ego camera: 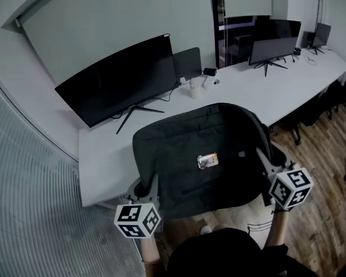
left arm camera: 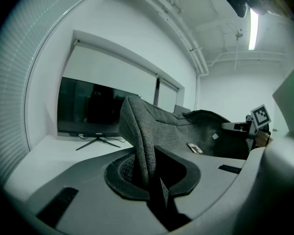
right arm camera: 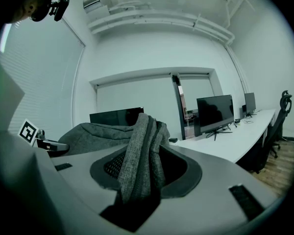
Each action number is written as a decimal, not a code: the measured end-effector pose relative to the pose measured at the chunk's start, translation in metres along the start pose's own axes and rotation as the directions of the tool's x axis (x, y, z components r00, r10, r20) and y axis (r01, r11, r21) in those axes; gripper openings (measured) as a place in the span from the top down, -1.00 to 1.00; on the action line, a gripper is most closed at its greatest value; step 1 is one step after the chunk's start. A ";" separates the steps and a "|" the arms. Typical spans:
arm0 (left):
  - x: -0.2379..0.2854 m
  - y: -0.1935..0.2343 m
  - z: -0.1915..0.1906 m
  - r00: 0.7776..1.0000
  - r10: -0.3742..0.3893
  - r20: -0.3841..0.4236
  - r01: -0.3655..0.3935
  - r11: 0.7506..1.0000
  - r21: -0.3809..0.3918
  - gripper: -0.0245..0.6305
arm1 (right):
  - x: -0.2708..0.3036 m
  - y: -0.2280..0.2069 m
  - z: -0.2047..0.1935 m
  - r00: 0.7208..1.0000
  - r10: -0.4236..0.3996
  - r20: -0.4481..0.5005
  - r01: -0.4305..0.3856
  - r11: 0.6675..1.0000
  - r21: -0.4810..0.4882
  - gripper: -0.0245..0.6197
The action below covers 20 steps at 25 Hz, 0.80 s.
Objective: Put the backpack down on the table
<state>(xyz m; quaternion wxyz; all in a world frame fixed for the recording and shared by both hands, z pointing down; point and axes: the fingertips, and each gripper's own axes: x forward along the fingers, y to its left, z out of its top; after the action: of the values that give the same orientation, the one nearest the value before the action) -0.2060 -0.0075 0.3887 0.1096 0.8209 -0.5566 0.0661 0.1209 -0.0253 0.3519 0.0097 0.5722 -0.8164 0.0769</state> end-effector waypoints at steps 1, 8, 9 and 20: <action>0.004 0.001 0.001 1.000 -0.005 -0.001 0.005 1.000 0.002 0.78 | 0.002 -0.002 0.000 1.000 -0.005 0.001 0.005 1.000 0.002 0.45; 0.029 0.004 0.012 0.999 -0.033 -0.004 0.033 0.999 0.015 0.78 | 0.015 -0.014 0.005 0.999 -0.032 0.011 0.032 0.999 0.015 0.45; 0.033 0.005 0.012 0.999 -0.034 -0.007 0.034 0.999 0.015 0.78 | 0.018 -0.016 0.005 0.999 -0.035 0.009 0.035 0.999 0.017 0.45; 0.097 0.013 0.031 0.999 -0.033 -0.012 0.033 0.999 0.003 0.78 | 0.075 -0.053 0.021 1.000 -0.027 0.001 0.027 0.999 0.019 0.45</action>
<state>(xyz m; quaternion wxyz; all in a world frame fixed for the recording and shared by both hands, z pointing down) -0.1820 -0.1072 0.3829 0.1129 0.8298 -0.5420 0.0702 0.1459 -0.1156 0.3452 0.0049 0.5834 -0.8078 0.0843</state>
